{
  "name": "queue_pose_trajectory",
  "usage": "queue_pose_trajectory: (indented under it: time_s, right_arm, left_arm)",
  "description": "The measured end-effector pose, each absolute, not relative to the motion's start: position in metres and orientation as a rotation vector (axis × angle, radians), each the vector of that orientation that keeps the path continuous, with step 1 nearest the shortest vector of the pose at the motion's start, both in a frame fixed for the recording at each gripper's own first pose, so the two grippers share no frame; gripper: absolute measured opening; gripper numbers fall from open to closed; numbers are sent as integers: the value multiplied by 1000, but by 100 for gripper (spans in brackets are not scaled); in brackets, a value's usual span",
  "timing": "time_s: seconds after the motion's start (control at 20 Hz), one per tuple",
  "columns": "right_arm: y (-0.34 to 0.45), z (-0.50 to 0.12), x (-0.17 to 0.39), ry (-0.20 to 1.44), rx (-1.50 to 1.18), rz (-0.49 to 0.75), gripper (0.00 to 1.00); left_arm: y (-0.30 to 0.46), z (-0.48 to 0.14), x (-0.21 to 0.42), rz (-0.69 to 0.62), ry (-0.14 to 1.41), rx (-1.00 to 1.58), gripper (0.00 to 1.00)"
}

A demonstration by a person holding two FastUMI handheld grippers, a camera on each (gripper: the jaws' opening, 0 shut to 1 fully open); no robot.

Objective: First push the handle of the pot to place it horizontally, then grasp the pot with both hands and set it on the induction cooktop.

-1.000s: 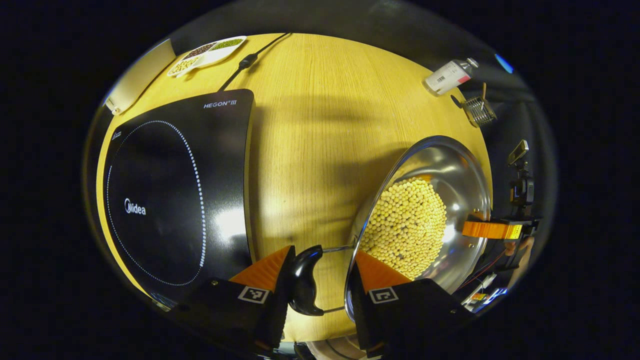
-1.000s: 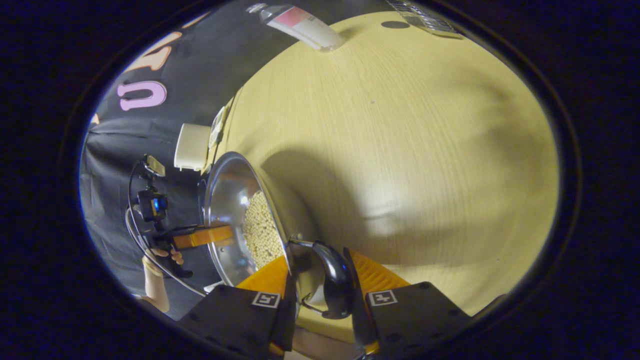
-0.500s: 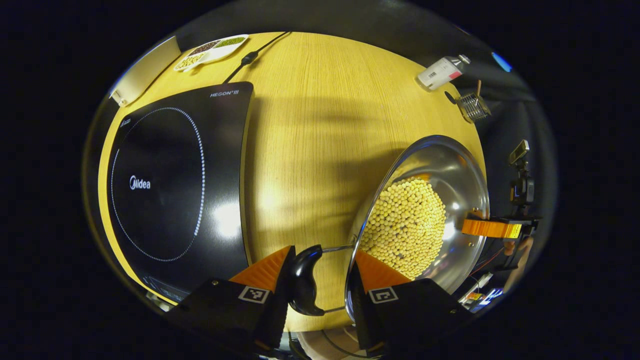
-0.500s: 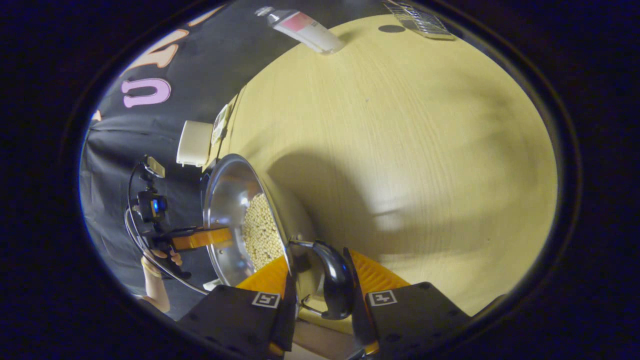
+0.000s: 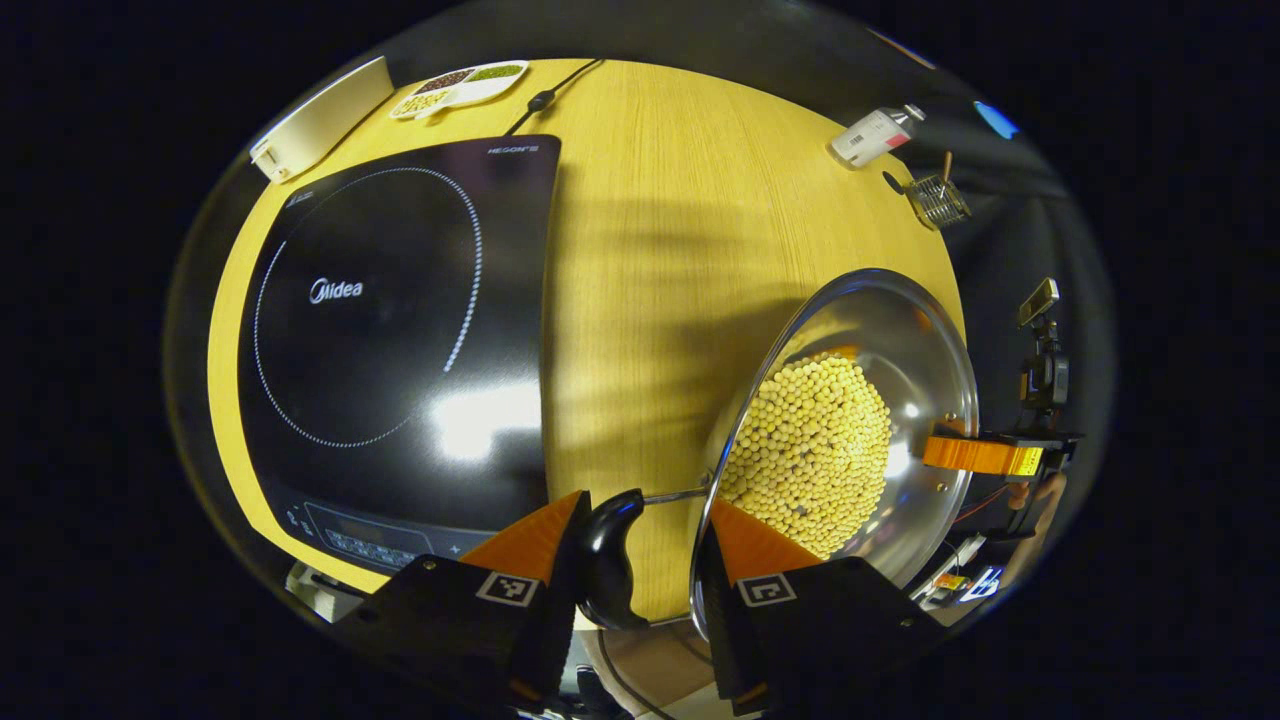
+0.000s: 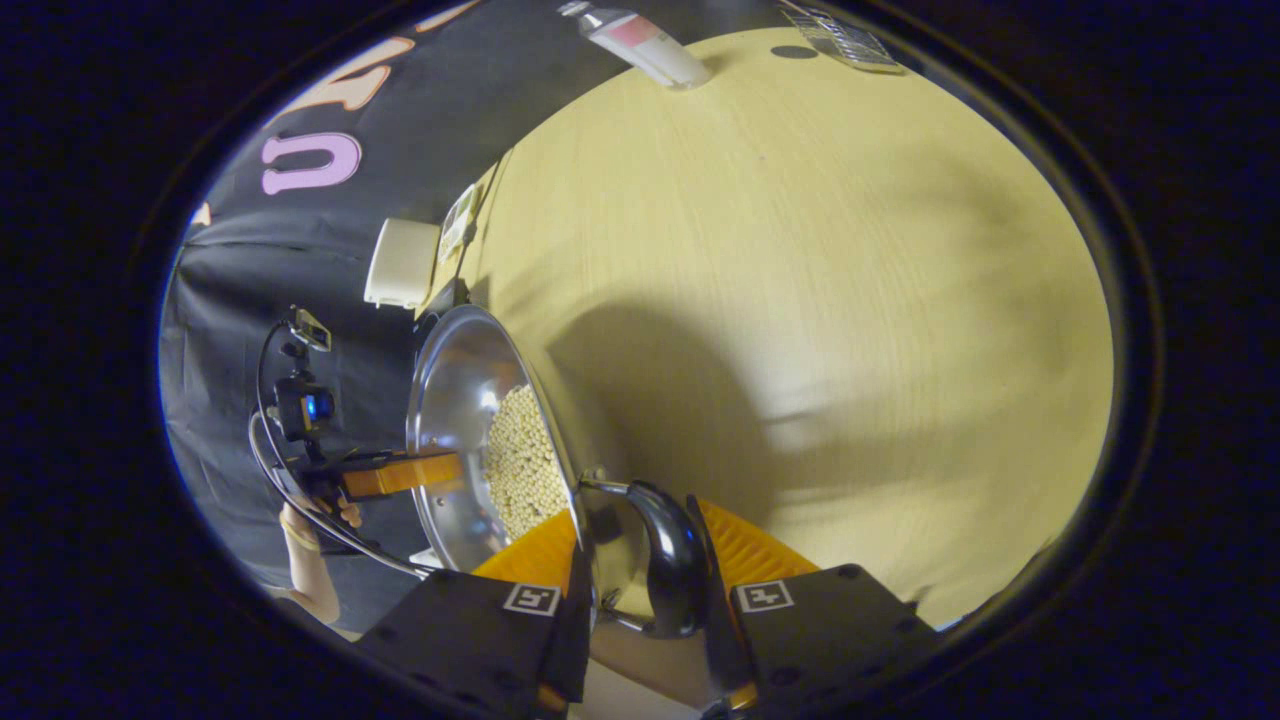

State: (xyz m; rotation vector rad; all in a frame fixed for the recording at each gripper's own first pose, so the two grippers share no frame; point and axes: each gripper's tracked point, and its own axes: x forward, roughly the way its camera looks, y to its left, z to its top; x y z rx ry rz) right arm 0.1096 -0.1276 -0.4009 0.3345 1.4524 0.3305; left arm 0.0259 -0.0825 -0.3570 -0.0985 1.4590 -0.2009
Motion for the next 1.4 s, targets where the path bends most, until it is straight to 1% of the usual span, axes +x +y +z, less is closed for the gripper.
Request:
queue_pose_trajectory:
  time_s: [0.05, 0.1, 0.15, 0.2, 0.25, 0.35, 0.4, 0.45, 0.75, 0.85, 0.95, 1.0, 1.1, 1.15, 1.2, 1.25, 1.35, 1.4]
  right_arm:
    - [-122, -399, 104, 1451, 334, 329, 49]
    - [-116, -397, 100, 1446, 334, 327, 49]
    - [-109, -393, 95, 1441, 333, 324, 49]
    - [-102, -389, 92, 1433, 329, 322, 49]
    - [-94, -386, 88, 1424, 325, 318, 49]
    - [-74, -379, 81, 1405, 319, 311, 49]
    - [-64, -377, 78, 1399, 318, 309, 49]
    - [-52, -375, 73, 1392, 317, 306, 49]
    - [26, -383, 60, 1381, 330, 307, 49]
    - [53, -390, 63, 1371, 332, 312, 49]
    - [77, -395, 66, 1352, 326, 310, 49]
    - [87, -398, 67, 1346, 325, 306, 42]
    - [109, -400, 74, 1335, 320, 306, 42]
    - [122, -404, 79, 1332, 319, 307, 49]
    - [131, -406, 84, 1327, 316, 309, 49]
    - [140, -407, 89, 1322, 314, 309, 42]
    - [154, -410, 101, 1308, 310, 304, 42]
    - [162, -412, 107, 1301, 312, 301, 49]
  left_arm:
    - [-77, -353, 23, -206, 1455, -95, 60]
    - [-71, -350, 20, -213, 1449, -92, 58]
    - [-65, -346, 19, -219, 1440, -91, 60]
    - [-60, -342, 17, -227, 1434, -90, 58]
    - [-52, -339, 17, -231, 1426, -94, 58]
    - [-34, -330, 16, -245, 1410, -94, 58]
    - [-24, -326, 15, -252, 1404, -93, 60]
    - [-12, -322, 15, -258, 1398, -90, 58]
    - [70, -305, 23, -272, 1371, -64, 57]
    - [97, -304, 28, -270, 1364, -56, 59]
    - [123, -302, 36, -270, 1353, -50, 58]
    - [134, -303, 41, -271, 1346, -49, 58]
    - [157, -302, 51, -265, 1332, -53, 57]
    - [167, -301, 58, -263, 1326, -50, 57]
    - [174, -299, 63, -259, 1319, -48, 57]
    - [182, -298, 70, -258, 1313, -43, 57]
    - [196, -297, 85, -260, 1296, -25, 58]
    - [202, -296, 93, -258, 1285, -14, 57]
